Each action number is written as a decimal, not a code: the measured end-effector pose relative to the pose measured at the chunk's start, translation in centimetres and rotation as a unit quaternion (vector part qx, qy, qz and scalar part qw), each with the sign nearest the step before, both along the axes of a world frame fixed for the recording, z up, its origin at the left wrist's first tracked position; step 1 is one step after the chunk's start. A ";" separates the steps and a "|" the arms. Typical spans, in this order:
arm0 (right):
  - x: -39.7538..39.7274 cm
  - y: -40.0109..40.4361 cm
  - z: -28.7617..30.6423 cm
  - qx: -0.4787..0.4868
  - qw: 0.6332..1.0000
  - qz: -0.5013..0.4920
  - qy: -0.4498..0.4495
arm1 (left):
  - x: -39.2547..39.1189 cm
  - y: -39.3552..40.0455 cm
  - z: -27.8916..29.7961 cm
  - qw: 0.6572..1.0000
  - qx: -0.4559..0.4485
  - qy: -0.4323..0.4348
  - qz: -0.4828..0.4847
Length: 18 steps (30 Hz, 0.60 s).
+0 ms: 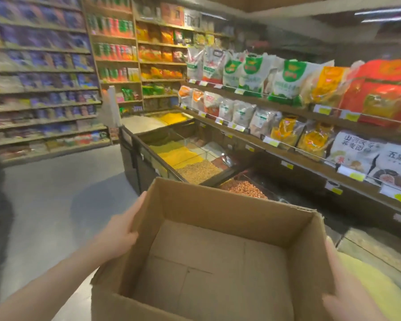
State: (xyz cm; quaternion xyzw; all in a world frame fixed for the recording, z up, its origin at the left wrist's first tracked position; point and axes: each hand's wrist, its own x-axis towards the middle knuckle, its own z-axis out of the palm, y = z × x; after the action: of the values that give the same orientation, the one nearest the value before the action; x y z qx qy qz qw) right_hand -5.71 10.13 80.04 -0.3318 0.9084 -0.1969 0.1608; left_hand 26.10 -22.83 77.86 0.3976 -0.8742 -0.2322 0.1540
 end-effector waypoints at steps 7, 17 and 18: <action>4.7 -13.5 1.2 -0.011 0.991 0.122 0.050 | 11.2 -6.0 1.7 0.994 -0.001 0.010 0.110; 13.8 -33.5 2.4 0.001 0.977 0.208 0.042 | 25.1 -15.3 2.1 0.971 0.013 0.045 0.235; 14.9 -35.2 2.8 -0.001 0.976 0.214 0.043 | 26.3 -16.1 2.2 0.967 0.010 0.051 0.248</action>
State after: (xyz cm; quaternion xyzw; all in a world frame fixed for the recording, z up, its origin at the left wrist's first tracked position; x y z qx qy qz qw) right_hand 9.22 -25.02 82.88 -0.5268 0.8223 -0.1442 0.1599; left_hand 52.37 -38.94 80.04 0.5910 -0.7371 -0.2155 0.2469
